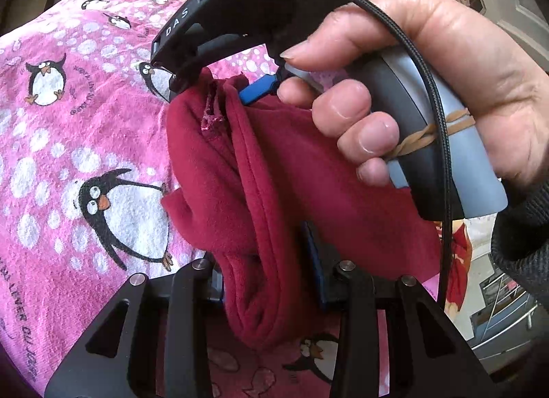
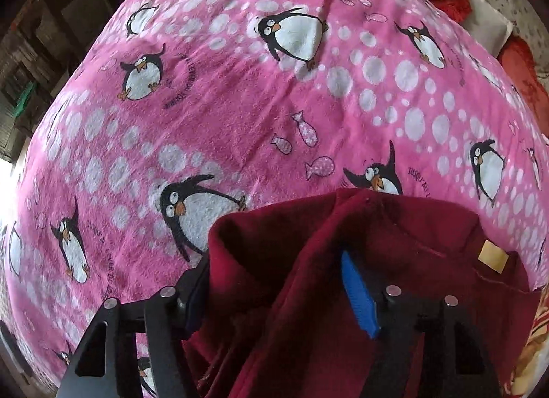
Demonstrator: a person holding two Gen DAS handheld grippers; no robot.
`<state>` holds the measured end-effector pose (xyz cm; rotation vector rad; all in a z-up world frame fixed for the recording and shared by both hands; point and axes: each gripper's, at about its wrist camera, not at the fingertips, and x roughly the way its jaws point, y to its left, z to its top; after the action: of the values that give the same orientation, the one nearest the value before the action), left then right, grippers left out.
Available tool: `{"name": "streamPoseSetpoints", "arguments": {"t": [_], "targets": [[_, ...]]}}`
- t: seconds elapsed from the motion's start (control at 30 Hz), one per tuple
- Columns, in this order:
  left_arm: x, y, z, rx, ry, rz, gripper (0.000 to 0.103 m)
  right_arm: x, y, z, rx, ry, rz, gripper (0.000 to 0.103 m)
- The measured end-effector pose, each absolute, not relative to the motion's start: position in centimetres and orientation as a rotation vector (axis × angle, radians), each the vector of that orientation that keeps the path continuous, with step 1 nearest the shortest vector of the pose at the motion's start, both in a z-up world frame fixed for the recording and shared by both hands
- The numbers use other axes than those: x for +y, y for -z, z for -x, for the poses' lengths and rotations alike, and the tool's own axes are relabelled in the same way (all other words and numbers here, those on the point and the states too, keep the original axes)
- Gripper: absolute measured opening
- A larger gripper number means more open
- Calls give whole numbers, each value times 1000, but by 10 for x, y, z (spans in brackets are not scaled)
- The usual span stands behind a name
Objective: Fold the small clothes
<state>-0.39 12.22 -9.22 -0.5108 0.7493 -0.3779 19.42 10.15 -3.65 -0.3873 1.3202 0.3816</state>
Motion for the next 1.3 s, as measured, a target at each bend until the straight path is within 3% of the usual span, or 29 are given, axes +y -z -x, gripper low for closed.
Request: {"name": "streamPoseSetpoints", "arguments": {"t": [0.17,0.3,0.43,0.53,0.6,0.67,0.7,0.77,0.93,1.3], "targets": [[119,92,2,753,398,505,42,105,28,-189,1308,-367,377,38],[116,90,2,760,392,487,45,107,30,-184,1307,-371,431,39],[115,88,-1,774,389,484,46,114,35,-186,1319,-379,443,50],[116,87,-3,790,390,481,47,117,38,-187,1318,-376,466,49],[115,83,-5,811,390,460,47,117,37,-187,1304,-370,453,42],[110,77,-9,840,365,426,39,117,36,-190,1295,-369,409,29],[103,71,-12,845,354,422,29,113,35,-189,1296,-373,369,27],[101,61,-9,836,331,408,23,95,24,-191,1299,-400,274,20],[87,37,2,786,292,359,17,54,-15,-194,1275,-504,72,19],[10,-35,6,650,382,129,16,-79,-94,-198,1167,-683,-204,18]]}}
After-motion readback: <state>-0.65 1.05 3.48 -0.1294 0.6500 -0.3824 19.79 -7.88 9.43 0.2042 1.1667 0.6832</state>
